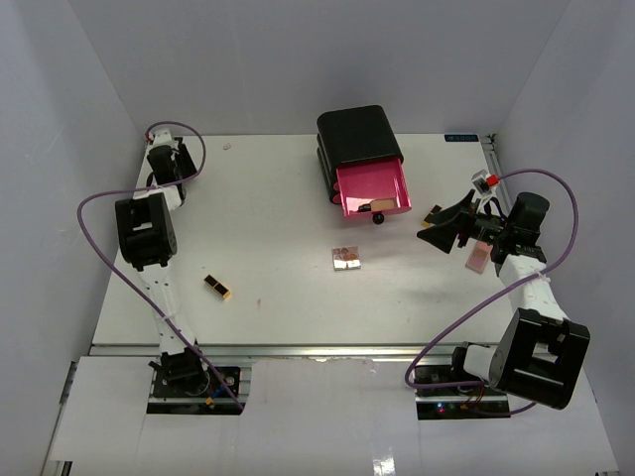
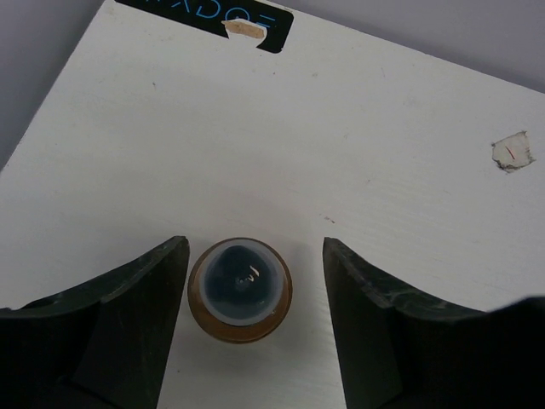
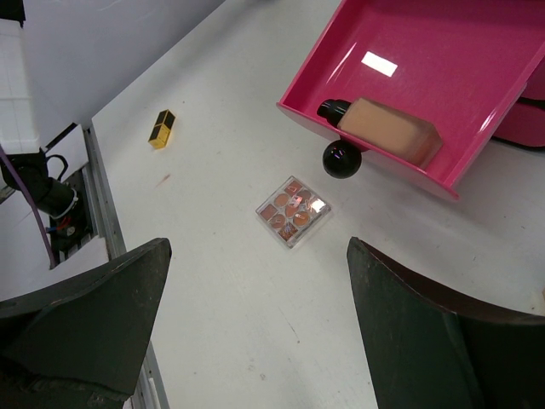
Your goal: Organize the makeup
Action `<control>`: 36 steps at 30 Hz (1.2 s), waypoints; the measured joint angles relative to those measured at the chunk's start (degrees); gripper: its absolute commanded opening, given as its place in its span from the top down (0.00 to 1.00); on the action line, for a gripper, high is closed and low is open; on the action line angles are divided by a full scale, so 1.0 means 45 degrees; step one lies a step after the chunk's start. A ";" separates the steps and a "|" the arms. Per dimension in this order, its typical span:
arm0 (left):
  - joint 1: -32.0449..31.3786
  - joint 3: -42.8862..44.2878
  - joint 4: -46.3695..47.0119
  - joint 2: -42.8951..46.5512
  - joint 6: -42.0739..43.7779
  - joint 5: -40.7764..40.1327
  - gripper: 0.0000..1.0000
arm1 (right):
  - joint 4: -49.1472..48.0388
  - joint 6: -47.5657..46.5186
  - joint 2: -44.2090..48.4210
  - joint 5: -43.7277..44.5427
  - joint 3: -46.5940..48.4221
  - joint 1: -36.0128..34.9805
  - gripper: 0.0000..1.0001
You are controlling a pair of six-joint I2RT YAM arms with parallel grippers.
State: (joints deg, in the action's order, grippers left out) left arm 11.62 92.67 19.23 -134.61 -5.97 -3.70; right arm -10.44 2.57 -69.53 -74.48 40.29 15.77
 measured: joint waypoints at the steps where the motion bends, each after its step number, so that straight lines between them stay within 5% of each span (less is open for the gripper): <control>1: 0.0000 0.0013 -0.0019 -0.0009 0.0011 0.0000 0.36 | 0.0000 0.0000 -0.0018 0.0000 0.0000 0.0000 0.09; 11: 0.0000 0.0018 -0.0095 -0.0009 -0.0053 0.0019 0.88 | 0.0005 0.0000 -0.0022 0.0000 0.0000 0.0005 0.09; 17: 0.0037 -0.0531 -0.0095 0.0391 -0.0441 0.1119 0.95 | 0.0005 -0.0005 -0.0013 -0.0015 0.0000 0.0071 0.10; 26: -0.0486 -0.2054 -0.0253 0.2614 -0.2942 0.5514 0.97 | 0.0132 -0.0204 0.0346 -0.0004 0.0000 0.0187 0.09; 36: -0.5074 -0.0485 -0.1728 0.5361 -0.2688 0.8085 0.96 | 0.0316 -0.0330 0.0616 0.0043 0.0000 0.0679 0.09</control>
State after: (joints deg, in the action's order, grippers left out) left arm -11.22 90.49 11.46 -110.49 -18.07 32.68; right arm -9.02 1.08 -66.75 -74.29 40.29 18.82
